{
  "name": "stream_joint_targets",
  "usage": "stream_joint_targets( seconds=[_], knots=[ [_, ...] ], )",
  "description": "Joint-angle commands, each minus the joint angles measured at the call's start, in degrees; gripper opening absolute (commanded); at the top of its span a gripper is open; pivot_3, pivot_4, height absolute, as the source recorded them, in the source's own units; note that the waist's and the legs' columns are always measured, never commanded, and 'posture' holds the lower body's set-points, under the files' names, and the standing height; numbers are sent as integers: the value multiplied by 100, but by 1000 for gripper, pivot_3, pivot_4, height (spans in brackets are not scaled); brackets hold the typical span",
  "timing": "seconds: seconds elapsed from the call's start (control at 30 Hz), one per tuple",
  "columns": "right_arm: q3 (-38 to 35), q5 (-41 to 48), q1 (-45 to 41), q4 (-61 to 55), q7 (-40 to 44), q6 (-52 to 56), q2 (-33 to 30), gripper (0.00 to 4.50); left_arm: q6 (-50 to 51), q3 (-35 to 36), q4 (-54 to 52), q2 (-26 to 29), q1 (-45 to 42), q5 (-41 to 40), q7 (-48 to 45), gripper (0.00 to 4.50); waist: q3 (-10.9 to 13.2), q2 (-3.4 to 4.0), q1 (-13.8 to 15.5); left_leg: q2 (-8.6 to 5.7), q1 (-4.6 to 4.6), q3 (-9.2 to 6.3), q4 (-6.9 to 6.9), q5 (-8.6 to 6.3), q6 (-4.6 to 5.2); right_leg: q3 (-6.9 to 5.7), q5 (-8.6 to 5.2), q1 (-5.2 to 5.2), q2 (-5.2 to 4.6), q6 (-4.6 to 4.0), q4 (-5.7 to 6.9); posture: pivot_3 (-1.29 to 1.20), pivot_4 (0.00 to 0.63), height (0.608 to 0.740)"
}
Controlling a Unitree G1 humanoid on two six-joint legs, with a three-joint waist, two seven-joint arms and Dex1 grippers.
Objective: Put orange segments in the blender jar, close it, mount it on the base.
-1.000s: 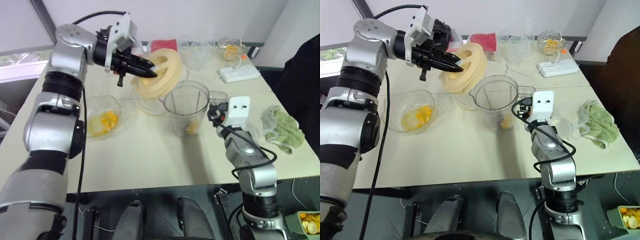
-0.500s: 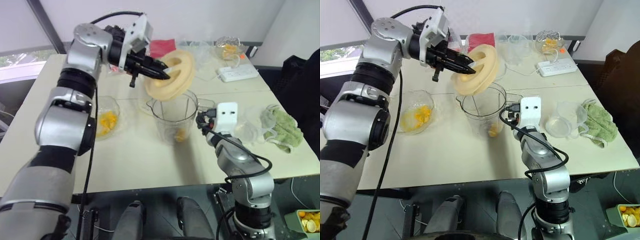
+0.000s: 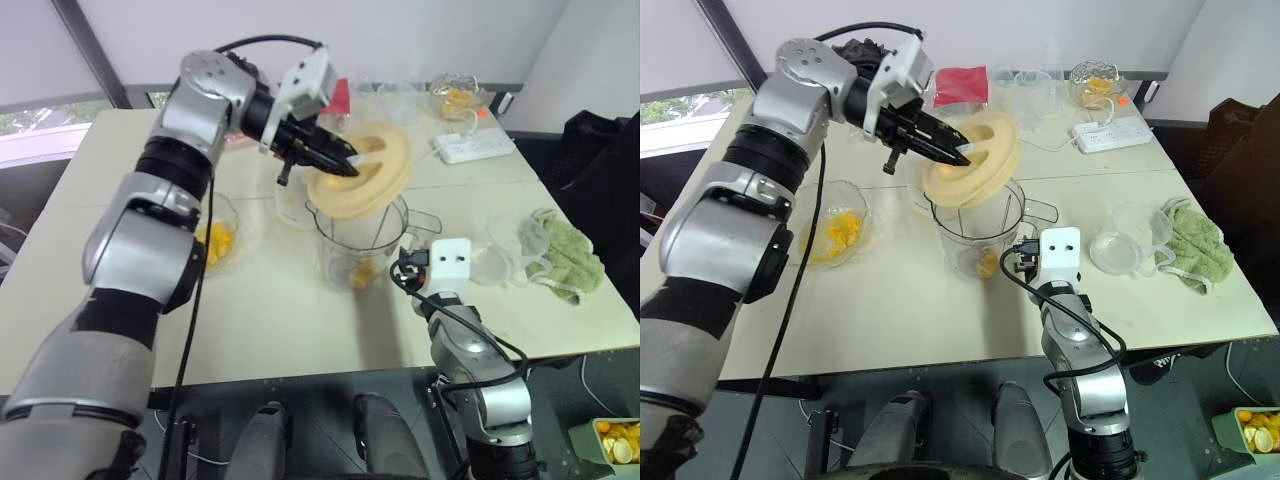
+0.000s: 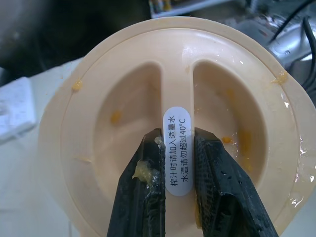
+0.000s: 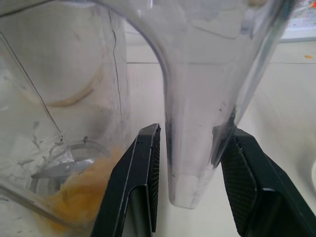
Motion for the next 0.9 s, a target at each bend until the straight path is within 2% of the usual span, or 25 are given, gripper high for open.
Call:
stream_joint_targets(
  seconds=[0.03, 0.37, 0.9],
  knots=[
    [-15, -75, -81, -110, 43, -137, 45, 1782, -278, -354, -79, -49, -340, -132, -21, 246, 0, 0, 4, 0, 0, 0, 0, 0, 0, 0, 0, 0, 0, 0, 0, 0, 150, 740],
    [-70, -238, -60, -203, -40, -145, 181, 1782, -910, -1007, 504, -404, -472, 204, -21, 246, 0, 0, 7, 0, -1, 0, 0, 0, 0, 1, -1, 0, 0, -1, -2, 0, 150, 740],
    [-150, -404, -162, -186, -32, -182, 291, 1782, -1524, -1058, 1336, -930, -463, 1410, -21, 246, -8, -2, 24, -1, 8, 0, 3, 0, 0, 0, -1, 15, 0, 0, -4, 0, 150, 740]
  ],
)
